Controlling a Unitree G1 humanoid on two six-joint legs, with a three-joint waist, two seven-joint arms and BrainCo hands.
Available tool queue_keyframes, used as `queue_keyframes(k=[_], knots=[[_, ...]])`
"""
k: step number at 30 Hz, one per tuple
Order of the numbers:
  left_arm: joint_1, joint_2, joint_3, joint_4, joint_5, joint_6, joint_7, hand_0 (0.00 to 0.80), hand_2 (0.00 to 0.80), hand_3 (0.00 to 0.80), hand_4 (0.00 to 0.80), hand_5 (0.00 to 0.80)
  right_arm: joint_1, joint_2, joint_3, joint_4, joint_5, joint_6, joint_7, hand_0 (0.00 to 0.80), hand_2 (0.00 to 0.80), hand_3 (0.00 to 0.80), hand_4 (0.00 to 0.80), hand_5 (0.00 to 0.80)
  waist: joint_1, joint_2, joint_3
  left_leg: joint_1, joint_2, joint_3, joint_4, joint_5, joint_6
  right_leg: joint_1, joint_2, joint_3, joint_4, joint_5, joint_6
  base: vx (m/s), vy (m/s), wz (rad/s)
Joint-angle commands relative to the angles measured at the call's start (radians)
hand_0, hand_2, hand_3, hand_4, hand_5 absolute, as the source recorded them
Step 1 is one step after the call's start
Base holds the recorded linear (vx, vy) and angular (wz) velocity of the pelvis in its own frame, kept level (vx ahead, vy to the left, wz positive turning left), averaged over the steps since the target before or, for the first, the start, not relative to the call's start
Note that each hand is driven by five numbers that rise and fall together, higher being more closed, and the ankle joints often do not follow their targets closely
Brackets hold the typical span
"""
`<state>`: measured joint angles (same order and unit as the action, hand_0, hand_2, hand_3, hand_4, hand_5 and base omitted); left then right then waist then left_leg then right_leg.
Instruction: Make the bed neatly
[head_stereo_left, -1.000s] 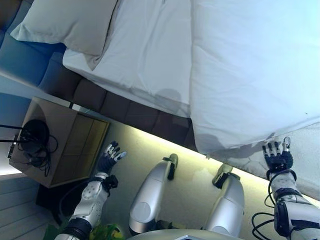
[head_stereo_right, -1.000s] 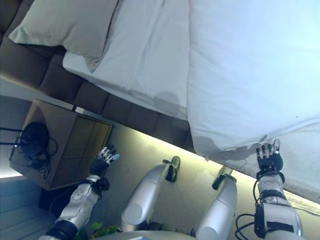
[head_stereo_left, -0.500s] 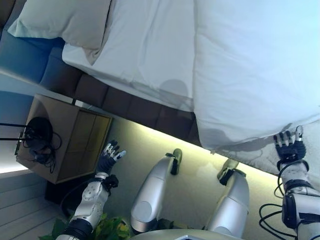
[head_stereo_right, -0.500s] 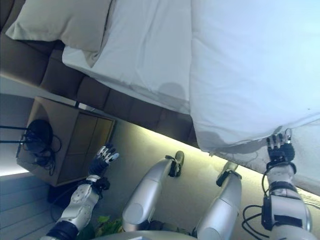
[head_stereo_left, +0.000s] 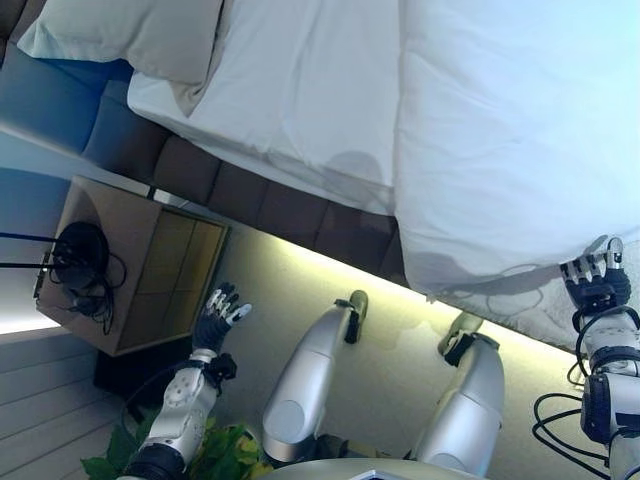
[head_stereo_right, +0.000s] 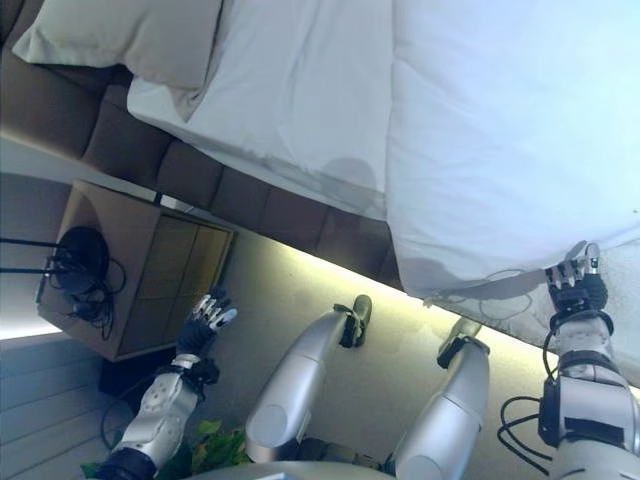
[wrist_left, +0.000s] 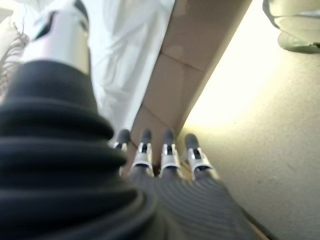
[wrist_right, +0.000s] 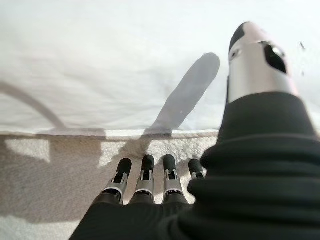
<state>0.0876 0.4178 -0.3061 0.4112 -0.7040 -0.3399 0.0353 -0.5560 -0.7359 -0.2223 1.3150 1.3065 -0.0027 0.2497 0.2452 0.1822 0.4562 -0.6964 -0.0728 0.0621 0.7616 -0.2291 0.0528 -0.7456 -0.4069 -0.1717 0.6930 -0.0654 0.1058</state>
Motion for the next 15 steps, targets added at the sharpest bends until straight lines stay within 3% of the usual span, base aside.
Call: queue_keyframes(k=[1, 14, 15], knots=[[0.032, 0.021, -0.019, -0.049, -0.042, -0.039, -0.001, 0.0, 0.0, 0.0, 0.0, 0.0, -0.067, -0.117, 0.014, -0.02, -0.015, -0.027, 0.033, 0.0, 0.0, 0.0, 0.0, 0.0, 0.051, 0.029, -0.05, 0.06, 0.008, -0.045, -0.156, 0.117, -0.072, 0.065, 0.003, -0.015, 0.081, -0.027, 0.05, 0.065, 0.068, 0.06], [0.033, 0.05, -0.023, -0.027, -0.014, -0.012, -0.015, 0.0, 0.0, 0.0, 0.0, 0.0, -0.122, -0.056, 0.047, -0.045, -0.025, 0.008, 0.074, 0.0, 0.0, 0.0, 0.0, 0.0, 0.101, 0.001, -0.072, 0.11, -0.006, -0.074, -0.154, 0.1, -0.068, 0.129, -0.022, -0.043, 0.073, 0.011, 0.06, 0.057, -0.001, 0.11], [0.03, 0.049, -0.025, -0.022, -0.012, -0.012, -0.015, 0.0, 0.0, 0.0, 0.0, 0.0, -0.125, -0.05, 0.052, -0.05, -0.026, 0.003, 0.071, 0.452, 0.452, 0.452, 0.452, 0.452, 0.101, 0.0, -0.072, 0.111, -0.007, -0.073, -0.156, 0.101, -0.066, 0.129, -0.021, -0.045, 0.073, 0.012, 0.061, 0.009, -0.031, 0.07]])
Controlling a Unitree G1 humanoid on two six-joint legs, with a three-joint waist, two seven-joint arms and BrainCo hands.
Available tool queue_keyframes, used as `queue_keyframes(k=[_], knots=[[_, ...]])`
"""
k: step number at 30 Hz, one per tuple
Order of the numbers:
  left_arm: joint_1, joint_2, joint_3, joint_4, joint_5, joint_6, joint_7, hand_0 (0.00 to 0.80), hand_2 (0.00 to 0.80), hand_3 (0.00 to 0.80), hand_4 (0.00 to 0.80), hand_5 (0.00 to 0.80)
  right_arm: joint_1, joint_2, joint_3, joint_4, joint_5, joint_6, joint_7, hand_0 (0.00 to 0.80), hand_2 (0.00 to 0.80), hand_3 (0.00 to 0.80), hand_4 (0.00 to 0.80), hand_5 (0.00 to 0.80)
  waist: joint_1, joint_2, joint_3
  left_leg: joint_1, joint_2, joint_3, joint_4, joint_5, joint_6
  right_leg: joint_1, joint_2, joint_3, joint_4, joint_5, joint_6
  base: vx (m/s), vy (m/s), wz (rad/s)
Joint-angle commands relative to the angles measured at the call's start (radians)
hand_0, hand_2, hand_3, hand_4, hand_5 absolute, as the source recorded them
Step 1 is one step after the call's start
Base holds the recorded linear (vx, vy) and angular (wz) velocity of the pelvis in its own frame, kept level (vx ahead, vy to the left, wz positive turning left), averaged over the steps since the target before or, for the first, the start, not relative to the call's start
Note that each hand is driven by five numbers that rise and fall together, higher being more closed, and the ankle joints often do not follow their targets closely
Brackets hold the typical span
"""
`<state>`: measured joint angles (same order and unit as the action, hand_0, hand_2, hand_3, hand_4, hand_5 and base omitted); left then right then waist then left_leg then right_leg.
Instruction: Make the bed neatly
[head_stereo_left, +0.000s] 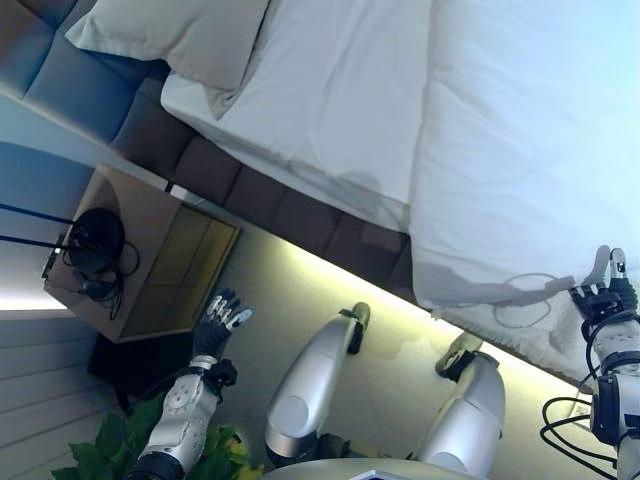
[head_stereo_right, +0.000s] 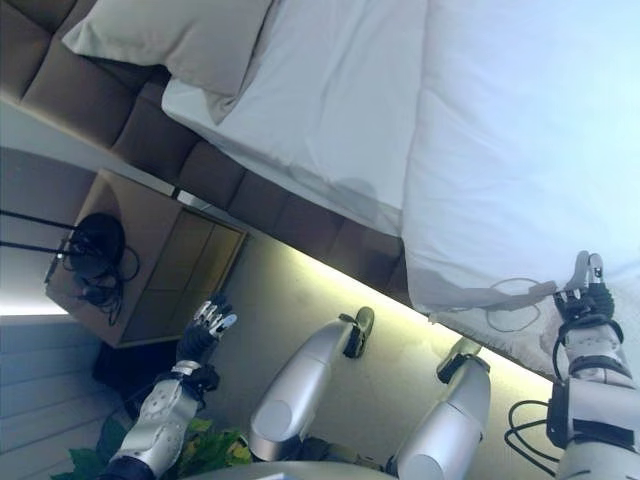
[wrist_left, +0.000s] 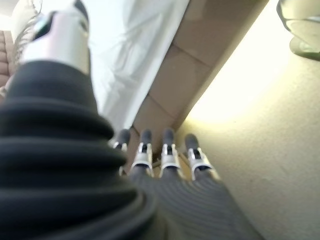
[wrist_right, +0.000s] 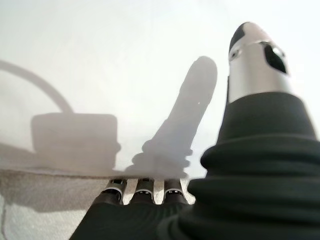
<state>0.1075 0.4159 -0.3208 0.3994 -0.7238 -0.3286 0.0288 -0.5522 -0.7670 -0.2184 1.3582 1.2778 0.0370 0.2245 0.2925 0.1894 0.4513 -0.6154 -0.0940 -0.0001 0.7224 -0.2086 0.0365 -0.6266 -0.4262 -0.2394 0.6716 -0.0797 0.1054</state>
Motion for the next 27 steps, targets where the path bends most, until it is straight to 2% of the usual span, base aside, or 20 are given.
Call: queue_keyframes(k=[1, 11, 21, 22, 27], knots=[[0.005, 0.05, -0.013, -0.005, 0.008, -0.024, -0.007, 0.0, 0.0, 0.0, 0.0, 0.0, -0.131, -0.014, 0.054, -0.098, 0.004, -0.038, 0.088, 0.8, 0.8, 0.8, 0.8, 0.8, 0.052, -0.007, -0.067, 0.031, 0.013, -0.011, -0.117, 0.082, -0.049, 0.011, -0.001, 0.022, 0.094, 0.027, 0.061, 0.006, -0.028, 0.05], [-0.03, 0.036, -0.02, 0.017, 0.011, -0.035, 0.008, 0.0, 0.0, 0.0, 0.0, 0.0, -0.094, 0.009, 0.058, -0.081, 0.021, -0.048, 0.025, 0.8, 0.8, 0.8, 0.8, 0.8, 0.035, -0.01, -0.051, 0.031, 0.012, -0.008, -0.116, 0.085, -0.043, 0.013, 0.015, 0.02, 0.08, 0.032, 0.059, -0.025, -0.028, 0.01], [-0.057, 0.03, -0.015, 0.012, 0.031, -0.023, 0.048, 0.0, 0.0, 0.0, 0.0, 0.0, 0.01, 0.076, 0.027, -0.03, 0.109, -0.062, 0.066, 0.8, 0.8, 0.8, 0.8, 0.8, 0.018, -0.019, -0.043, 0.033, 0.019, -0.004, -0.112, 0.08, -0.038, 0.018, 0.028, 0.017, 0.071, 0.032, 0.059, -0.036, -0.044, 0.0], [-0.062, 0.03, -0.012, 0.016, 0.029, -0.02, 0.05, 0.0, 0.0, 0.0, 0.0, 0.0, 0.022, 0.091, 0.023, -0.027, 0.124, -0.065, 0.074, 0.8, 0.8, 0.8, 0.8, 0.8, 0.014, -0.02, -0.042, 0.03, 0.023, 0.003, -0.129, 0.111, -0.034, 0.016, 0.027, 0.006, 0.056, 0.055, 0.044, -0.102, -0.008, -0.01], [-0.068, 0.028, 0.002, 0.026, 0.021, -0.012, 0.058, 0.0, 0.0, 0.0, 0.0, 0.0, 0.082, 0.157, 0.012, -0.027, 0.136, -0.078, 0.072, 0.8, 0.8, 0.8, 0.8, 0.8, 0.0, -0.027, -0.052, 0.063, 0.035, 0.003, -0.17, 0.122, -0.037, 0.042, 0.04, 0.006, 0.023, 0.061, 0.045, -0.018, -0.022, -0.06]])
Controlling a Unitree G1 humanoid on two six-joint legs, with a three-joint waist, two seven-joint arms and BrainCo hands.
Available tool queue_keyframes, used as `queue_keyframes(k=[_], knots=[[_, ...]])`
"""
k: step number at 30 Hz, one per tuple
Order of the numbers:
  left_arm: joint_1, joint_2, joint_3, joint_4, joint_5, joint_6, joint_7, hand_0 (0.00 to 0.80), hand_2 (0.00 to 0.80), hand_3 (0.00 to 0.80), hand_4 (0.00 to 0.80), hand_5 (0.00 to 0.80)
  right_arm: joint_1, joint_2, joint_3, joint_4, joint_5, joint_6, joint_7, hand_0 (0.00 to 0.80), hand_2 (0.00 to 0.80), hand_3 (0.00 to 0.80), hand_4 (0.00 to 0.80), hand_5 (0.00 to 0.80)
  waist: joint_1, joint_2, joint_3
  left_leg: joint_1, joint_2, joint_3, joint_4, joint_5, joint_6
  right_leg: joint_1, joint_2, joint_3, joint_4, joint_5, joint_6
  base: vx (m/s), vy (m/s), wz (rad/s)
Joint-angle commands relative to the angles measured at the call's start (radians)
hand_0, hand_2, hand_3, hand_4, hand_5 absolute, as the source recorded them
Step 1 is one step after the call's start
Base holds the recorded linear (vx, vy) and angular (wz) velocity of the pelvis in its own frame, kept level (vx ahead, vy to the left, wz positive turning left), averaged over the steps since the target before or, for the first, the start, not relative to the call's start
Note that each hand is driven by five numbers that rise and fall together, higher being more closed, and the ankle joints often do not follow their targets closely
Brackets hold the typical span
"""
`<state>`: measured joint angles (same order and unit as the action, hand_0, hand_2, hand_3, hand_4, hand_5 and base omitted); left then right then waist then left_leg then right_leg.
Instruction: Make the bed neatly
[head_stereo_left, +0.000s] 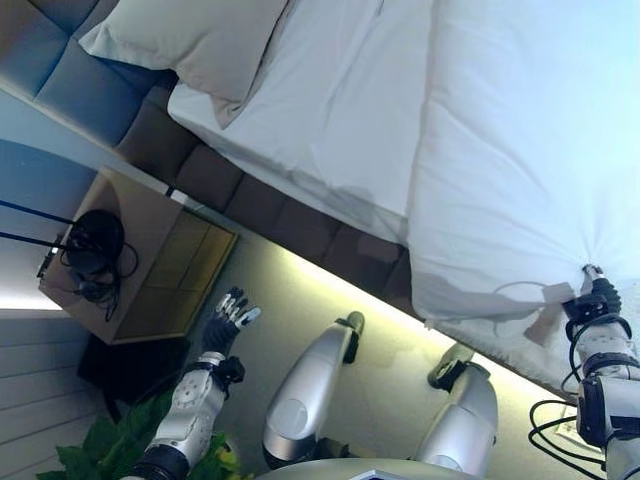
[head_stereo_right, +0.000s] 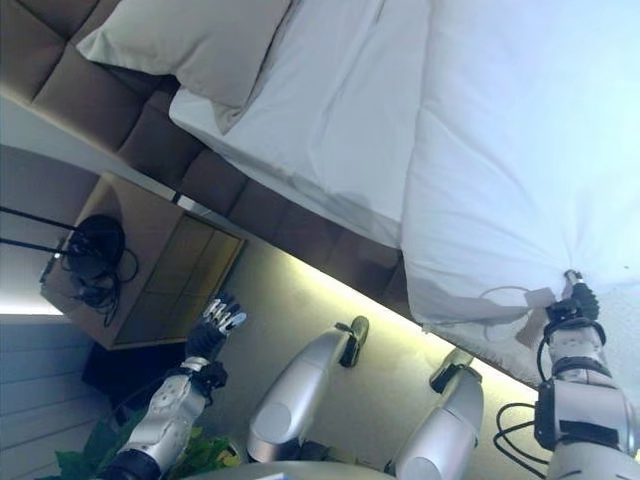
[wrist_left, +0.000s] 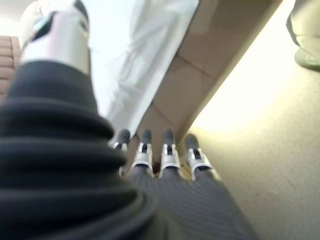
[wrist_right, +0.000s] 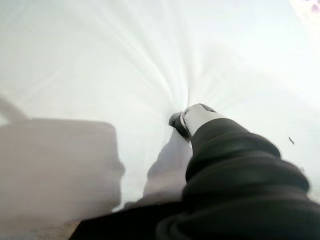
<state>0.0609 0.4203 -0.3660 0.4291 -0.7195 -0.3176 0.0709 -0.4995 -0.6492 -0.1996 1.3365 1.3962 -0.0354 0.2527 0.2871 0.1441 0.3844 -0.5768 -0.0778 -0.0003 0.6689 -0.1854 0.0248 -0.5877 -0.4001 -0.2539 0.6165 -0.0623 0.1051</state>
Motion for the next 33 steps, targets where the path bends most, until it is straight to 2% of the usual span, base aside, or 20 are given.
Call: queue_keyframes(k=[1, 13, 18, 21, 29, 30, 31, 32, 33], knots=[[-0.022, 0.022, 0.053, 0.0, 0.019, -0.02, 0.017, 0.0, 0.0, 0.0, 0.0, 0.0, 0.054, 0.064, -0.01, -0.003, 0.008, -0.018, 0.047, 0.8, 0.8, 0.8, 0.8, 0.8, 0.004, 0.014, 0.011, 0.04, 0.023, 0.002, -0.133, 0.102, -0.026, 0.018, 0.015, 0.017, 0.059, 0.047, 0.047, 0.02, -0.043, -0.05], [-0.039, 0.006, 0.092, 0.063, 0.062, 0.034, 0.036, 0.0, 0.0, 0.0, 0.0, 0.0, 0.225, 0.277, -0.022, -0.031, 0.026, -0.086, 0.067, 0.8, 0.8, 0.8, 0.8, 0.8, -0.027, -0.031, -0.066, 0.216, 0.047, -0.007, -0.295, 0.132, -0.039, 0.195, 0.042, -0.001, -0.145, 0.081, 0.062, 0.059, -0.041, -0.05], [-0.029, -0.004, 0.104, 0.088, 0.083, 0.043, 0.033, 0.0, 0.0, 0.0, 0.0, 0.0, 0.277, 0.331, -0.013, -0.059, 0.023, -0.087, 0.043, 0.8, 0.8, 0.8, 0.8, 0.8, -0.037, -0.05, -0.115, 0.306, 0.051, -0.016, -0.378, 0.149, -0.043, 0.297, 0.063, -0.012, -0.244, 0.088, 0.066, 0.093, -0.01, -0.03], [-0.027, -0.014, 0.113, 0.097, 0.101, 0.057, 0.04, 0.0, 0.0, 0.0, 0.0, 0.0, 0.301, 0.363, 0.003, -0.095, -0.022, -0.119, 0.018, 0.8, 0.8, 0.8, 0.8, 0.8, -0.042, -0.062, -0.148, 0.352, 0.057, -0.015, -0.419, 0.162, -0.047, 0.354, 0.076, -0.023, -0.297, 0.094, 0.063, 0.105, 0.0, 0.0], [-0.009, -0.047, 0.134, 0.151, 0.157, 0.077, 0.028, 0.0, 0.0, 0.0, 0.0, 0.0, 0.352, 0.396, 0.006, -0.133, -0.094, -0.139, -0.103, 0.8, 0.8, 0.8, 0.8, 0.8, -0.047, -0.07, -0.192, 0.431, 0.061, -0.011, -0.442, 0.152, -0.045, 0.443, 0.077, -0.043, -0.324, 0.079, 0.061, 0.114, 0.015, 0.02], [-0.008, -0.05, 0.134, 0.154, 0.161, 0.078, 0.027, 0.0, 0.0, 0.0, 0.0, 0.0, 0.354, 0.396, 0.005, -0.132, -0.102, -0.141, -0.11, 0.737, 0.737, 0.737, 0.737, 0.737, -0.048, -0.07, -0.191, 0.435, 0.061, -0.012, -0.443, 0.152, -0.045, 0.447, 0.077, -0.046, -0.325, 0.079, 0.062, 0.074, 0.012, 0.08], [-0.003, -0.054, 0.133, 0.162, 0.171, 0.075, 0.023, 0.0, 0.0, 0.0, 0.0, 0.0, 0.36, 0.392, 0.005, -0.132, -0.119, -0.141, -0.131, 0.43, 0.43, 0.43, 0.43, 0.43, -0.048, -0.071, -0.19, 0.438, 0.062, -0.011, -0.442, 0.15, -0.046, 0.452, 0.074, -0.049, -0.327, 0.078, 0.064, 0.045, 0.016, 0.09], [-0.001, -0.056, 0.13, 0.163, 0.175, 0.074, 0.021, 0.0, 0.0, 0.0, 0.0, 0.0, 0.364, 0.39, 0.004, -0.133, -0.131, -0.141, -0.154, 0.0, 0.0, 0.0, 0.0, 0.0, -0.049, -0.07, -0.188, 0.439, 0.062, -0.01, -0.44, 0.149, -0.046, 0.453, 0.072, -0.052, -0.324, 0.078, 0.065, 0.035, 0.022, 0.11], [0.0, -0.056, 0.127, 0.163, 0.177, 0.073, 0.019, 0.0, 0.0, 0.0, 0.0, 0.0, 0.367, 0.387, 0.002, -0.132, -0.136, -0.138, -0.183, 0.0, 0.0, 0.0, 0.0, 0.0, -0.05, -0.07, -0.186, 0.439, 0.061, -0.009, -0.439, 0.149, -0.047, 0.452, 0.071, -0.054, -0.322, 0.077, 0.066, 0.006, 0.025, 0.08]])
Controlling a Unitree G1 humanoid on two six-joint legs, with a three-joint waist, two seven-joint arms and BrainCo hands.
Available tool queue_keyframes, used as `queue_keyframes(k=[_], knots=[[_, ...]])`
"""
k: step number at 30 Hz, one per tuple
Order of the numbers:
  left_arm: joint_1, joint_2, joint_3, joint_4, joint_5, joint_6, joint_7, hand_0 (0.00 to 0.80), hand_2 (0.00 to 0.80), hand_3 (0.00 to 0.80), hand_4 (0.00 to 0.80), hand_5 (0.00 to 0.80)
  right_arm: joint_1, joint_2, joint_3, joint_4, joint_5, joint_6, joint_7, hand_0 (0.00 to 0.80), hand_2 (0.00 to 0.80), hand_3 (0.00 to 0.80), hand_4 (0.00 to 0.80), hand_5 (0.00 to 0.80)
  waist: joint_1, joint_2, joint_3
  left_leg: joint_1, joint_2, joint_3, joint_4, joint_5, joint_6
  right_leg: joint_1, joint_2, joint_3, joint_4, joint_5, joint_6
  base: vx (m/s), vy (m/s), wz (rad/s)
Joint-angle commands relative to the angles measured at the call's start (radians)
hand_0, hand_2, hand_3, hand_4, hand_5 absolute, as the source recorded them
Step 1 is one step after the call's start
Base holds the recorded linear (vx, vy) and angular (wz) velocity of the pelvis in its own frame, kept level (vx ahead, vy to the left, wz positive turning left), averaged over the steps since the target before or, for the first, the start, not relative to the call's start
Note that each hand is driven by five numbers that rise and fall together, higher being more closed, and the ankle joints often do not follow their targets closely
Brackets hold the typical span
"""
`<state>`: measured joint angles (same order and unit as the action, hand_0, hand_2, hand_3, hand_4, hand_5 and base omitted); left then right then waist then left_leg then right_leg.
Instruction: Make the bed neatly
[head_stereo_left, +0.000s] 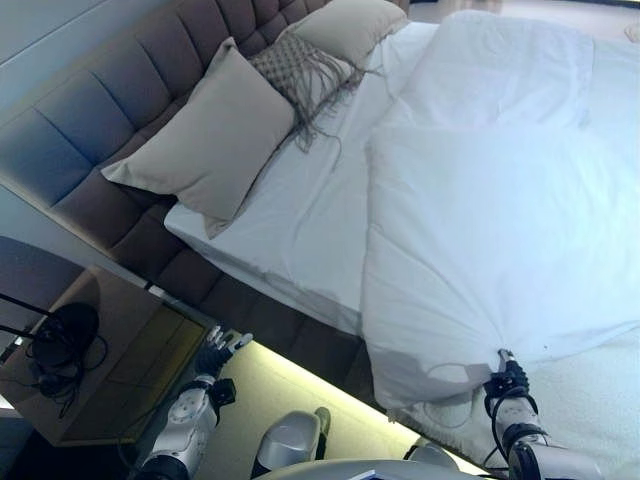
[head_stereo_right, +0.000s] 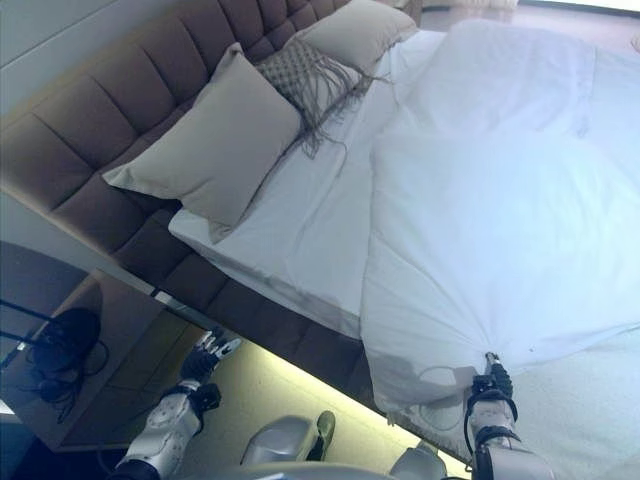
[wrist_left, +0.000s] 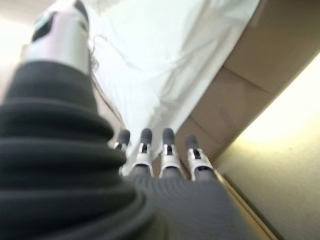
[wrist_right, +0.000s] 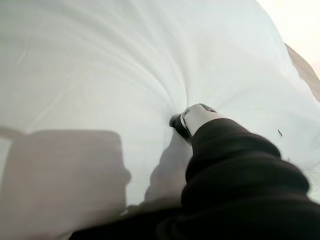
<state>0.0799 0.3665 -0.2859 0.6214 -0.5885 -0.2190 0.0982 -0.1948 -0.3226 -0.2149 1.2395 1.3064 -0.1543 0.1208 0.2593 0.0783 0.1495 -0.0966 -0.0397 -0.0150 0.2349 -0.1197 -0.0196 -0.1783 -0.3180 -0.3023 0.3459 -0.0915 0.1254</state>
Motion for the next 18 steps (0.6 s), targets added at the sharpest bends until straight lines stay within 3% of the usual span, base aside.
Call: queue_keyframes(k=[1, 4, 7, 12, 18], knots=[[-0.02, -0.003, 0.045, -0.028, 0.047, -0.027, -0.01, 0.0, 0.0, 0.0, 0.0, 0.0, 0.062, 0.054, 0.013, -0.026, -0.05, -0.012, -0.082, 0.0, 0.0, 0.0, 0.0, 0.0, -0.023, -0.002, 0.052, -0.043, 0.023, 0.006, -0.005, 0.084, -0.002, 0.04, -0.012, -0.007, -0.049, 0.106, 0.047, -0.007, 0.022, 0.06], [-0.026, 0.0, 0.033, -0.031, 0.046, -0.03, -0.014, 0.0, 0.0, 0.0, 0.0, 0.0, 0.055, 0.025, -0.008, 0.013, -0.008, 0.034, -0.217, 0.0, 0.0, 0.0, 0.0, 0.0, -0.02, 0.002, 0.068, -0.056, 0.019, 0.009, 0.007, 0.083, -0.002, 0.03, -0.017, -0.011, -0.044, 0.108, 0.053, -0.033, -0.001, 0.0], [-0.039, 0.013, 0.017, -0.044, 0.045, -0.028, -0.012, 0.0, 0.0, 0.0, 0.0, 0.0, 0.041, -0.024, -0.033, 0.052, 0.108, 0.059, -0.276, 0.0, 0.0, 0.0, 0.0, 0.0, -0.012, 0.002, 0.088, -0.077, 0.02, 0.012, 0.03, 0.08, -0.006, 0.023, -0.023, -0.02, -0.039, 0.114, 0.056, -0.071, -0.039, 0.03], [-0.043, 0.037, 0.019, -0.049, 0.047, -0.01, -0.008, 0.0, 0.0, 0.0, 0.0, 0.0, 0.033, -0.098, -0.079, 0.051, 0.214, 0.059, -0.195, 0.0, 0.0, 0.0, 0.0, 0.0, -0.002, -0.008, 0.096, -0.091, 0.019, 0.014, 0.075, 0.061, -0.006, 0.03, -0.036, -0.04, -0.015, 0.115, 0.052, 0.023, -0.034, 0.06], [0.001, 0.048, 0.037, -0.031, 0.06, 0.002, -0.045, 0.0, 0.0, 0.0, 0.0, 0.0, 0.026, -0.163, -0.124, 0.038, 0.118, 0.083, -0.133, 0.0, 0.0, 0.0, 0.0, 0.0, 0.006, -0.001, 0.075, -0.068, 0.01, 0.015, 0.08, 0.058, 0.002, 0.05, -0.042, -0.046, 0.005, 0.106, 0.057, 0.14, 0.044, 0.02]])
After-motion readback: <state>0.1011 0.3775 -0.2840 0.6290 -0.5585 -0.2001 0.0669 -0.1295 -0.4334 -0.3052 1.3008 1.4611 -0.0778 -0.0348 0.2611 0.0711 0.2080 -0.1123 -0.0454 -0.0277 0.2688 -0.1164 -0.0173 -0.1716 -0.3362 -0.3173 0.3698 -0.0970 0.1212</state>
